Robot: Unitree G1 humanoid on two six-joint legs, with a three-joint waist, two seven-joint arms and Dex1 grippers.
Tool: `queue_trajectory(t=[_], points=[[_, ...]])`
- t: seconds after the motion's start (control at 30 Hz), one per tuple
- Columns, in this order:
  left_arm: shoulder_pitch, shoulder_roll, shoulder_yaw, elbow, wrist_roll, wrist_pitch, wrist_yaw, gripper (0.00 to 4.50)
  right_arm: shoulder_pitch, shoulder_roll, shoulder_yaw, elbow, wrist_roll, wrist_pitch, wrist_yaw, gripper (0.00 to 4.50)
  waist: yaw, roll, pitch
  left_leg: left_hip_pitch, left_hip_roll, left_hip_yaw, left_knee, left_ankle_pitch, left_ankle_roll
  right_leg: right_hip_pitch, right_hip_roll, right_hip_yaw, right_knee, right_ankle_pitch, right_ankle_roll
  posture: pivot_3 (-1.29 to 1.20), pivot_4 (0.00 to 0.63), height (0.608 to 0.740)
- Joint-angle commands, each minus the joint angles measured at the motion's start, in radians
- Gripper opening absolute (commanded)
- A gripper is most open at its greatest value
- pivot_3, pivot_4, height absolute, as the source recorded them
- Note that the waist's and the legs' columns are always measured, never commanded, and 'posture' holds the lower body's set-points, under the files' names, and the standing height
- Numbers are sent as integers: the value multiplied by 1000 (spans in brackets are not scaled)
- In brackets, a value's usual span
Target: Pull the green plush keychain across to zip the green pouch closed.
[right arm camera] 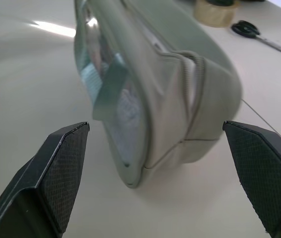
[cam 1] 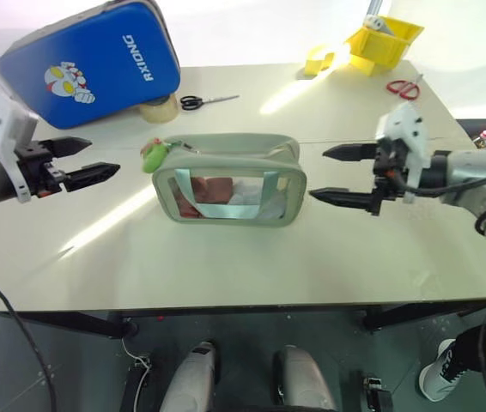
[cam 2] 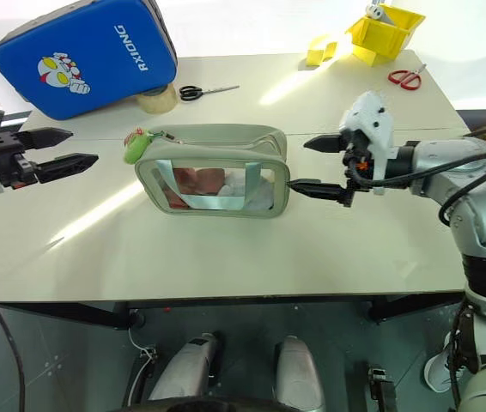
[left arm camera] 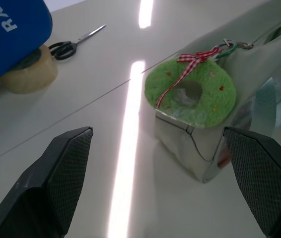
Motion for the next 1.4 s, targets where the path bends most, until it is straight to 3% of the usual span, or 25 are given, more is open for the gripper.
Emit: queue_trajectory(t=[0.03,0.33,0.57,0.7,0.87,0.9,1.2,1.4], points=[[-23,-3,-14,-60,-13,-28,-24,4452,-94,37,35,2,-32,-53,4,4500,0,0,0,0,0,0,0,0,0,0,0,0,0,0,0,0,150,740],[-52,-46,-147,-153,42,-111,-45,4452,-230,149,206,183,-166,-173,95,4500,3,0,0,0,0,-1,1,0,0,1,0,0,0,0,0,0,150,740],[-26,-51,-113,-173,36,-95,-14,4452,-243,188,232,274,-230,-232,127,4500,-4,0,0,0,0,-1,1,0,-1,1,0,-1,0,0,0,0,150,740],[19,-54,-94,-202,31,-90,5,4500,-238,201,218,269,-227,-223,138,2860,-18,0,0,0,0,-1,1,1,-1,1,0,0,1,0,0,0,150,740],[71,-65,-95,-228,38,-102,24,4500,-237,211,210,254,-227,-219,137,240,-21,0,0,1,0,-1,1,1,-1,1,0,0,2,0,0,0,150,740],[72,-67,-96,-231,36,-101,26,4500,-237,215,208,252,-227,-219,134,42,-20,0,0,1,0,-1,1,1,-1,1,0,0,3,0,0,0,150,740],[66,-84,-88,-183,28,-92,40,4500,-218,208,206,201,-223,-233,153,42,-21,0,0,1,0,-1,1,1,-1,1,0,0,3,0,0,0,150,740],[17,-140,2,-59,-46,-2,112,4500,-202,203,200,193,-243,-250,142,42,-20,-1,0,1,0,-1,2,1,-1,1,0,0,4,0,0,0,150,740]])
